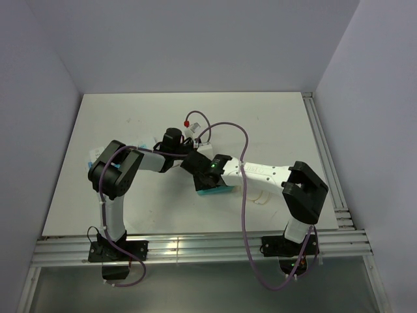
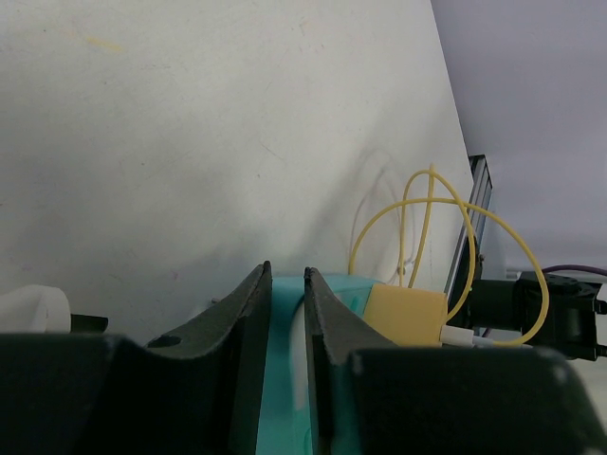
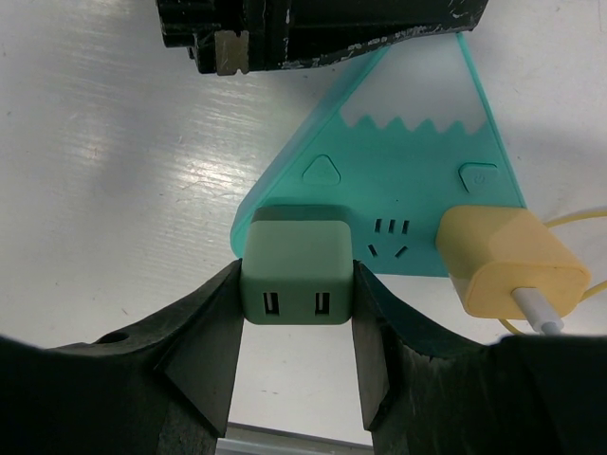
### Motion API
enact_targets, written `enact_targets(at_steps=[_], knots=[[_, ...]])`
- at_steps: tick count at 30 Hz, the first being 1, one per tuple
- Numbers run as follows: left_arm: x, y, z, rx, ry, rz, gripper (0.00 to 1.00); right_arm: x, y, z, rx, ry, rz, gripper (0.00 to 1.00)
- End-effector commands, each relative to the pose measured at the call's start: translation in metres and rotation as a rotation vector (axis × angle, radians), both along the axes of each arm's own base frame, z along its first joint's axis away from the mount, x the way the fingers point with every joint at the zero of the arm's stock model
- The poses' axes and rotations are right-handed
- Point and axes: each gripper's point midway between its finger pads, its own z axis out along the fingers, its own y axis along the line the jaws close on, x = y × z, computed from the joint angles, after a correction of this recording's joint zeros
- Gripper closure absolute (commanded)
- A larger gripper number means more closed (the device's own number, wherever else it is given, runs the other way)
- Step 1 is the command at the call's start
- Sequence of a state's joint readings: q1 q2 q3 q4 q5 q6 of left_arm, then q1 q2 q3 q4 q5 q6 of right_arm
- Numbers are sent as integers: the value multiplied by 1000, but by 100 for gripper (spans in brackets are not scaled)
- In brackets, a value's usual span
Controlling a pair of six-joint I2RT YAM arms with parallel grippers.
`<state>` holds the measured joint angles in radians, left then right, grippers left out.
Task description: Insert the plug
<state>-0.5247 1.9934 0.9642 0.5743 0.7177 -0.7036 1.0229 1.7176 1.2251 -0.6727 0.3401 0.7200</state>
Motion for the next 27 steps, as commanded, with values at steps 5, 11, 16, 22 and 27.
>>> enact_targets(at_steps=[5, 11, 16, 22, 27], knots=[[-1, -6, 4, -3, -9, -22, 75, -33, -18, -62, -97, 227, 46, 68], [-1, -7, 4, -2, -10, -23, 75, -43, -21, -68, -128, 302, 98, 68], [-2, -7, 3, 0, -7, -24, 75, -43, -24, -71, -153, 311, 99, 63], [-2, -7, 3, 0, -1, -24, 75, -14, -12, -29, -137, 187, 75, 33], [-1, -7, 5, -13, 3, -29, 74, 15, 0, 22, -99, 55, 57, 9]])
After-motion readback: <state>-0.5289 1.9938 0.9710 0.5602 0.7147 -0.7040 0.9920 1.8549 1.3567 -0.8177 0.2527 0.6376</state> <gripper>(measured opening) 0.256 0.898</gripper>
